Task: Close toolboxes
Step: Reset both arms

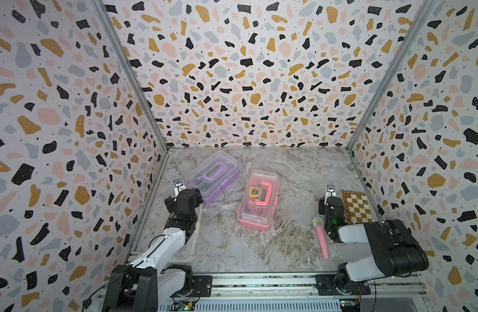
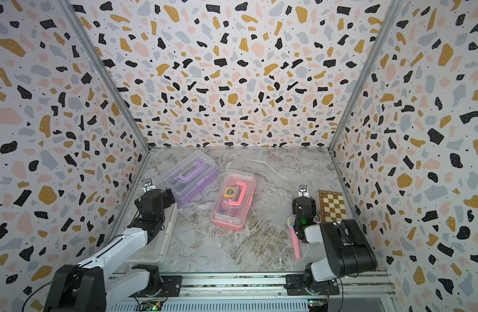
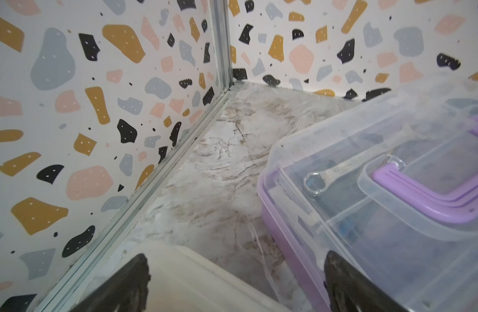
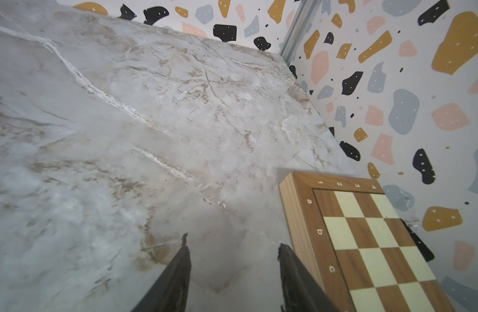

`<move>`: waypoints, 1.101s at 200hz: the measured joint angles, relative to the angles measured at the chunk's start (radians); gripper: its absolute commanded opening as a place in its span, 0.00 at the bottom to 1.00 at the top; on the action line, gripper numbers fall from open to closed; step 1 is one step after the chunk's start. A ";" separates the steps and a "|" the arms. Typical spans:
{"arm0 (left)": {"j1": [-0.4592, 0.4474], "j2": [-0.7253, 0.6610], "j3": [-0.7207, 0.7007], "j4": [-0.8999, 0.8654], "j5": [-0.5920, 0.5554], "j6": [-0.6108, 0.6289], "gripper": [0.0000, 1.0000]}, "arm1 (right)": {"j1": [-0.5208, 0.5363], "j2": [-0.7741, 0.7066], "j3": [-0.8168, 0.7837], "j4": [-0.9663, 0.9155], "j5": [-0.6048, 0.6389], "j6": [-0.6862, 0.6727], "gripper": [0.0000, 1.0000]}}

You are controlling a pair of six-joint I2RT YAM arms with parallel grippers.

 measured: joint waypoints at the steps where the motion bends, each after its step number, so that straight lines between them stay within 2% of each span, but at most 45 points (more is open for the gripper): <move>1: 0.000 0.005 -0.006 0.020 -0.001 0.003 0.99 | -0.002 0.000 -0.001 0.003 -0.003 0.000 0.56; 28: 0.002 0.104 -0.039 0.266 0.008 0.046 0.99 | -0.061 0.049 -0.005 0.102 -0.083 0.014 0.59; 31: 0.002 0.122 -0.037 0.296 0.012 0.052 0.99 | -0.065 0.052 -0.003 0.097 -0.089 0.015 0.66; 36: 0.002 0.148 -0.035 0.333 0.021 0.061 0.99 | -0.071 0.054 0.000 0.082 -0.097 0.019 0.94; 40: 0.002 0.168 -0.032 0.365 0.030 0.069 0.99 | -0.074 0.055 0.002 0.076 -0.101 0.025 0.99; 92: 0.008 0.290 -0.051 0.624 0.146 0.149 0.99 | -0.077 0.060 0.024 0.073 -0.088 0.056 1.00; 131: 0.009 0.296 -0.086 0.708 0.186 0.172 0.99 | -0.077 0.061 0.025 0.071 -0.089 0.058 1.00; 220: 0.009 0.298 -0.088 0.719 0.189 0.175 0.99 | -0.084 0.061 0.028 0.063 -0.093 0.064 1.00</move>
